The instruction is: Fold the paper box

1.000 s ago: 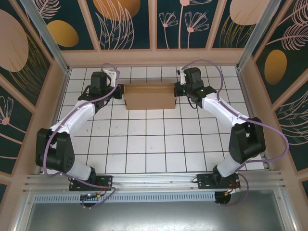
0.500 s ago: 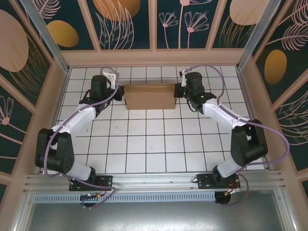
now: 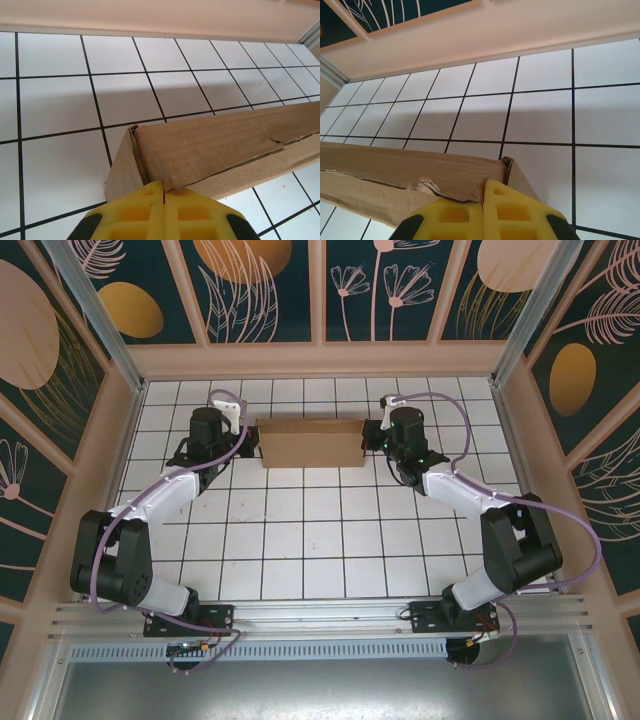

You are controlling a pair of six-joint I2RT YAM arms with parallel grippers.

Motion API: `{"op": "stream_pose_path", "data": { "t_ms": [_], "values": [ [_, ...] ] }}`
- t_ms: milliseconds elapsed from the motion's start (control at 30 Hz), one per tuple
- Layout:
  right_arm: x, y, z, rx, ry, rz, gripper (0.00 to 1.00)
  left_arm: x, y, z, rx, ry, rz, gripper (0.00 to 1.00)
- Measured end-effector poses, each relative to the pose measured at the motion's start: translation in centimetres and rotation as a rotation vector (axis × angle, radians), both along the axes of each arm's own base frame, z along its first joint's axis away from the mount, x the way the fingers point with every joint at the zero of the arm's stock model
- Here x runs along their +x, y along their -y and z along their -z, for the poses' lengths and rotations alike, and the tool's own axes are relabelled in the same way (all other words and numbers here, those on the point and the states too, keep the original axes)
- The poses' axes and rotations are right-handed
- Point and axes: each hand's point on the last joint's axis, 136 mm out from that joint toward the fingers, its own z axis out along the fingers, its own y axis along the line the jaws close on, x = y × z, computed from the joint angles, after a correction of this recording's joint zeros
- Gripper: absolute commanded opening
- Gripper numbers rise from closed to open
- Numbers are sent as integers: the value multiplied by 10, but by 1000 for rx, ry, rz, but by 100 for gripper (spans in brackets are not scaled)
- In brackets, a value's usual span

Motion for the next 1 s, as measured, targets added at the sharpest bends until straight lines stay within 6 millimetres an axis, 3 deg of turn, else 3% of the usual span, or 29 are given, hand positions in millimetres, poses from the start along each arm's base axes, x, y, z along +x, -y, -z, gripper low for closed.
{"op": "stream_pose_path", "data": {
  "t_ms": [200,400,500,600,767,1000],
  "values": [
    [-9,-2,2,9,-37,-24,27,1,0,-1,12,-1,-6,0],
    [-19,-4,0,41,-75,-76,38,3,1,-1,38,-7,-5,0],
    [-21,0,-7,75,-76,-99,50,3,4,0,47,-9,2,0],
    [-27,5,-13,117,-76,-138,54,3,5,0,50,-12,8,0],
    [-36,7,-21,211,-79,-194,54,4,6,0,56,-15,13,0],
    [-21,6,-30,329,-146,-133,41,4,6,-1,58,-20,13,0]
  ]
}}
